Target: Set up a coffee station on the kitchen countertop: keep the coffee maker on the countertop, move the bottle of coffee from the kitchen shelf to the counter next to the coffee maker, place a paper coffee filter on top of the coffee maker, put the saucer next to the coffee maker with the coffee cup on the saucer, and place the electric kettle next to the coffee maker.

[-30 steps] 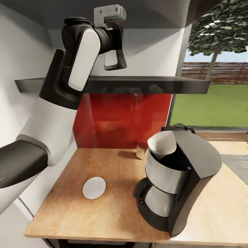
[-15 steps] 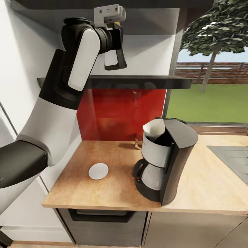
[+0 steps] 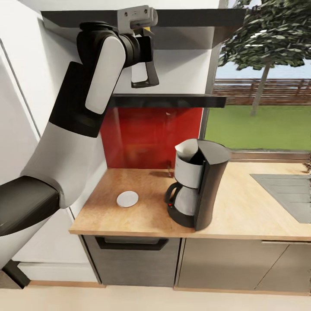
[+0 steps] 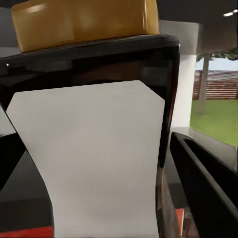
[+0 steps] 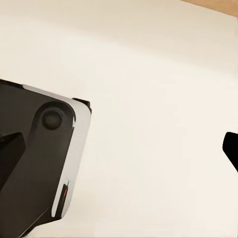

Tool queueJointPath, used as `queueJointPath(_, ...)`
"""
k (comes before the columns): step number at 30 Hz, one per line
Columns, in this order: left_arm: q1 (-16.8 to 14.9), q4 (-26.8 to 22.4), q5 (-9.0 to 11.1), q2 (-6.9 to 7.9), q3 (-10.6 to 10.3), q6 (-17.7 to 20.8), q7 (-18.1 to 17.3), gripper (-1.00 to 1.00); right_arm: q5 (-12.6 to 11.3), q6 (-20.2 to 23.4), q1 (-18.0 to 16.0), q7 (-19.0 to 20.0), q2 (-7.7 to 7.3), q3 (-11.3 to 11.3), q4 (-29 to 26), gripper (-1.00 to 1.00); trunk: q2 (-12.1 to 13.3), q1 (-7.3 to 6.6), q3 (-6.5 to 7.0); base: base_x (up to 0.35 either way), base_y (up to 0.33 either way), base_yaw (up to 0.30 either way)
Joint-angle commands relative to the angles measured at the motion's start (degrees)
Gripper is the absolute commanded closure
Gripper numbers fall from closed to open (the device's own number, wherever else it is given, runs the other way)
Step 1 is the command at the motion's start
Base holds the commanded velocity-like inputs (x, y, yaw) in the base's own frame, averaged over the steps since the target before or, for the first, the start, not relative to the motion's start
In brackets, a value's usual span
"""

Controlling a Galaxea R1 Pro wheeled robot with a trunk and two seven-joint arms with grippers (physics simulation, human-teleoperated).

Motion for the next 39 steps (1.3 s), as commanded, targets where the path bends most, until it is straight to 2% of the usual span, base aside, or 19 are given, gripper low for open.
queueJointPath(1,-0.1,0.0,0.5,0.0,-0.1,0.1,0.6,1.0,0.2,-0.2,0.0,0.3,-0.03,-0.5,0.1,-1.0,-0.1,0.0,-0.12,-0.338,0.0,0.0)
queueJointPath(23,0.1,0.0,0.5,0.0,-0.1,0.2,0.5,1.0,0.2,-0.2,0.0,0.3,-0.03,-0.5,0.1,-1.0,-0.1,0.0,-0.12,-0.192,0.0,0.0)
queueJointPath(26,1.4,-0.3,0.5,0.0,-0.1,0.2,0.5,1.0,0.2,-0.2,0.0,0.3,-0.02,-0.5,0.1,-1.0,-0.1,0.0,-0.12,-0.103,0.0,0.0)
queueJointPath(27,4.2,-3.3,0.5,0.0,-0.1,0.2,0.5,1.0,0.2,-0.2,0.0,0.3,-0.02,-0.5,0.1,-1.0,-0.1,0.0,-0.12,-0.014,0.0,0.0)
queueJointPath(29,4.8,-4.4,0.5,0.0,-0.1,0.3,0.3,1.0,0.2,-0.2,0.0,0.3,-0.03,-0.5,0.1,-1.0,-0.1,0.0,-0.12,-0.008,0.0,0.0)
queueJointPath(31,5.8,-5.8,0.5,0.0,-0.1,1.0,-1.1,1.0,0.2,-0.2,0.0,0.3,-0.03,-0.5,0.1,-1.0,-0.1,0.0,-0.12,-0.004,0.0,0.0)
queueJointPath(32,6.8,-7.3,0.5,0.0,-0.2,1.8,-3.1,1.0,0.2,-0.2,0.0,0.3,-0.03,-0.5,0.1,-1.0,-0.1,0.0,-0.12,-0.001,0.0,0.0)
queueJointPath(34,7.6,-8.2,0.5,0.0,-0.1,2.2,-4.2,1.0,0.2,-0.2,0.0,0.3,-0.03,-0.5,0.1,-1.0,-0.1,0.0,-0.12,-0.001,0.0,0.0)
queueJointPath(39,12.1,-12.7,0.5,0.0,-0.1,2.8,-6.0,1.0,0.1,-0.2,0.0,0.3,-0.03,-0.6,0.1,-1.0,-0.1,0.0,-0.12,0.0,0.0,0.0)
